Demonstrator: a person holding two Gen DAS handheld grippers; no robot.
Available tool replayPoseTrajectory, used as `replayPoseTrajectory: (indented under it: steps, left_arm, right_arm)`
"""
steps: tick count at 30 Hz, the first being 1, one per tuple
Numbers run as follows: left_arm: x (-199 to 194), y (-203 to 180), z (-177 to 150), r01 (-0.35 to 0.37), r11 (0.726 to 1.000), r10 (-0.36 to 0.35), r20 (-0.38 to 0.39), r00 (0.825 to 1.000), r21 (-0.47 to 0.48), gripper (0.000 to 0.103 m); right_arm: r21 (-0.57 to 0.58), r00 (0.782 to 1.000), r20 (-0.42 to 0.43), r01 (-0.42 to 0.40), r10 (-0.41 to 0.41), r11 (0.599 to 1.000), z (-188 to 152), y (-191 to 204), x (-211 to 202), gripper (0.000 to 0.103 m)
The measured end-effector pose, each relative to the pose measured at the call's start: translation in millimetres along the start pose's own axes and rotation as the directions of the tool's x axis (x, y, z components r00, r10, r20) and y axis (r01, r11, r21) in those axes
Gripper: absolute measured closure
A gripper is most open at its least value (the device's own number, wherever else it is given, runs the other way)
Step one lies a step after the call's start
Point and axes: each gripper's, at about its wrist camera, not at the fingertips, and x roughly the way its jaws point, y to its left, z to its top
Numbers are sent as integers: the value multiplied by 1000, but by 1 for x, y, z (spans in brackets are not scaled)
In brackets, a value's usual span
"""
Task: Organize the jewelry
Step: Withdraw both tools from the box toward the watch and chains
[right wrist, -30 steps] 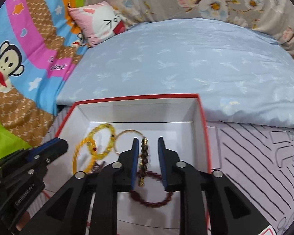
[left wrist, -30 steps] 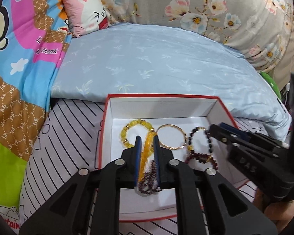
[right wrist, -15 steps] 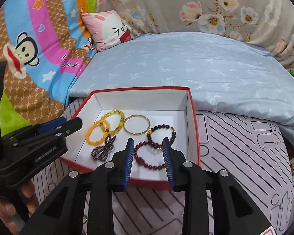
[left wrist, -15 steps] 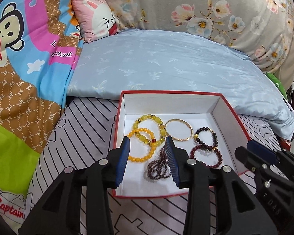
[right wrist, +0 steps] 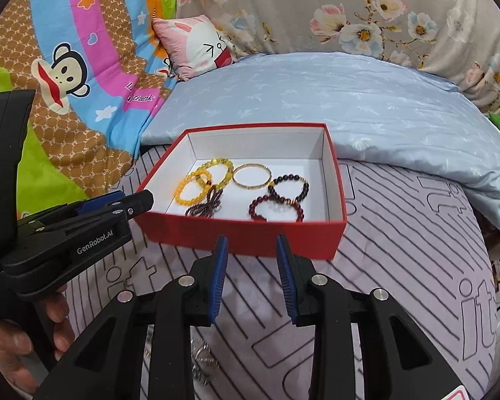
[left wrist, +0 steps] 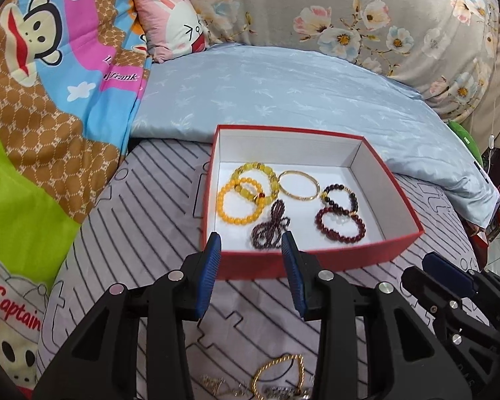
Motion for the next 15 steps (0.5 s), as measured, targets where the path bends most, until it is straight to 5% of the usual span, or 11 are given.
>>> replayPoseTrajectory:
  steps: [15]
  left_arm:
    - [-33,26,-82,-28,999,27,-25,999,-29,62]
  right_arm:
    - [4,997,-72,-41,41,999,-77,17,-21,73]
